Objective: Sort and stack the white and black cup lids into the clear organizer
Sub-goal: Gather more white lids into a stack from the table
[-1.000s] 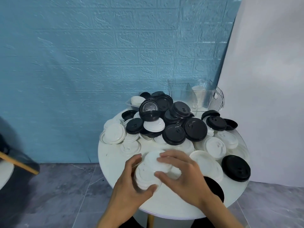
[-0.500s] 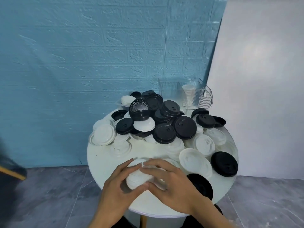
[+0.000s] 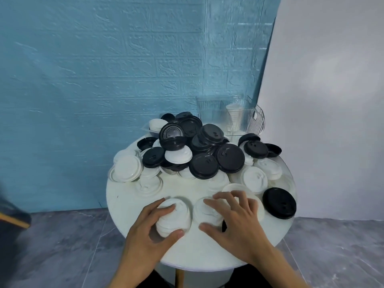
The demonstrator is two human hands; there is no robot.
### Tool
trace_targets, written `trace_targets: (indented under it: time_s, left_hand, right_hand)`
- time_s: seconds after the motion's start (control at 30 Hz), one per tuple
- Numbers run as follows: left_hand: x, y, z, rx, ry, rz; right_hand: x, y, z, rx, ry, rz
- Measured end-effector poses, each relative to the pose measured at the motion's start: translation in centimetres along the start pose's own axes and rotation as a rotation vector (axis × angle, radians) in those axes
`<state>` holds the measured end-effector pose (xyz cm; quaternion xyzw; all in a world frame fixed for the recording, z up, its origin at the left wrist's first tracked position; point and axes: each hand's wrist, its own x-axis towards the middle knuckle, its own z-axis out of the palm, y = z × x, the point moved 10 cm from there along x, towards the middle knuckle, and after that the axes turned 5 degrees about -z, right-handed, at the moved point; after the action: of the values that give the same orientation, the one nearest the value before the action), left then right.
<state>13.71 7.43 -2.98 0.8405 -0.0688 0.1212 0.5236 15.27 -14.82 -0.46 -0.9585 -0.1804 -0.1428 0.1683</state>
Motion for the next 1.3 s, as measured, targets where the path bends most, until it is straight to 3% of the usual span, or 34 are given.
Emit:
trace_targets:
  time_s: [0.13,0.33,0.73,0.97,1.3]
  left_hand:
    - [0.1,0.0,-0.1,-0.003,0.003,-0.003]
    - [0.0,0.0,-0.1,0.014,-0.007,-0.003]
    - [-0.1,0.1,-0.7,0.065,-0.001,-0.021]
    - [0.0,-0.8,-0.7,-0.055,-0.006,-0.117]
    - [0.0,-0.5,-0.7,-0.018,0.021,-0.059]
  right_hand:
    - [0.2,-0.6,0.3,-0.007,-0.012,-0.027]
    - [0.8,-1.1,1.7,-0.008,-0.161,-0.063]
    - [2.7,-2.9,-1.6,0.197,0.023,-0.099]
    - [4.2,-8.0,1.0,0.261,-0.174,-0.236]
    - [4.3,-9.0,3.1,0.423,-0.314,-0.219]
